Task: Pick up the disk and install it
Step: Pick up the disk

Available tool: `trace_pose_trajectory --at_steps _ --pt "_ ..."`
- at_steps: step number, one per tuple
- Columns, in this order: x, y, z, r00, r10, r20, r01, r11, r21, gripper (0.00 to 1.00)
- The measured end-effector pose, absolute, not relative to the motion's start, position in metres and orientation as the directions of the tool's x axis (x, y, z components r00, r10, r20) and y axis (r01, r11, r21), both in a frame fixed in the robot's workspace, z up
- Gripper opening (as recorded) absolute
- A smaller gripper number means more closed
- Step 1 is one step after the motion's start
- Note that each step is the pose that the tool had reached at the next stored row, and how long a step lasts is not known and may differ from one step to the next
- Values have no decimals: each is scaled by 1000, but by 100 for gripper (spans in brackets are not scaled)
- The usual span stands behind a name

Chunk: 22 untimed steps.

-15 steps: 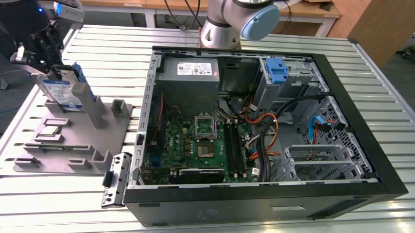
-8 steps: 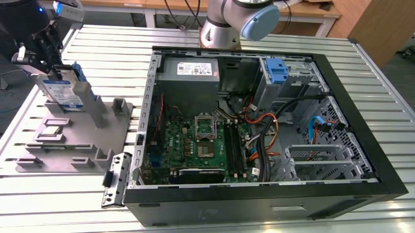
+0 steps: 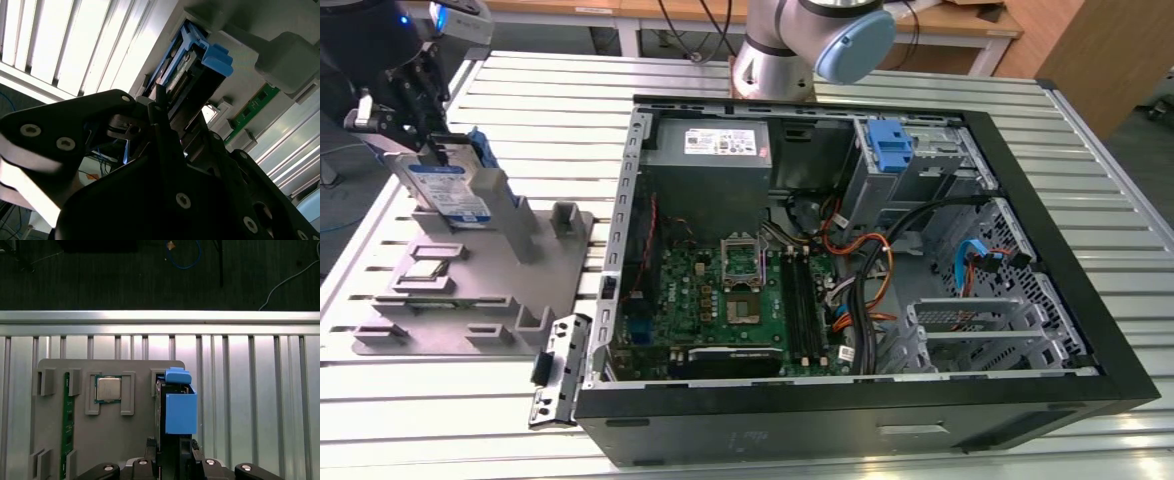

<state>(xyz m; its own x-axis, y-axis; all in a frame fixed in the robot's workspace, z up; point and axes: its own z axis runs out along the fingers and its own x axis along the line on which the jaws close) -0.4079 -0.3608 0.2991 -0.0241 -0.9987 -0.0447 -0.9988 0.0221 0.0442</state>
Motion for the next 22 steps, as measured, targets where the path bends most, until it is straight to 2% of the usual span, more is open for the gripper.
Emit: trace_pose_trajectory --at_steps 22 --pt "-408 -361 299 -45 -998 -45 -998 43 44 35"
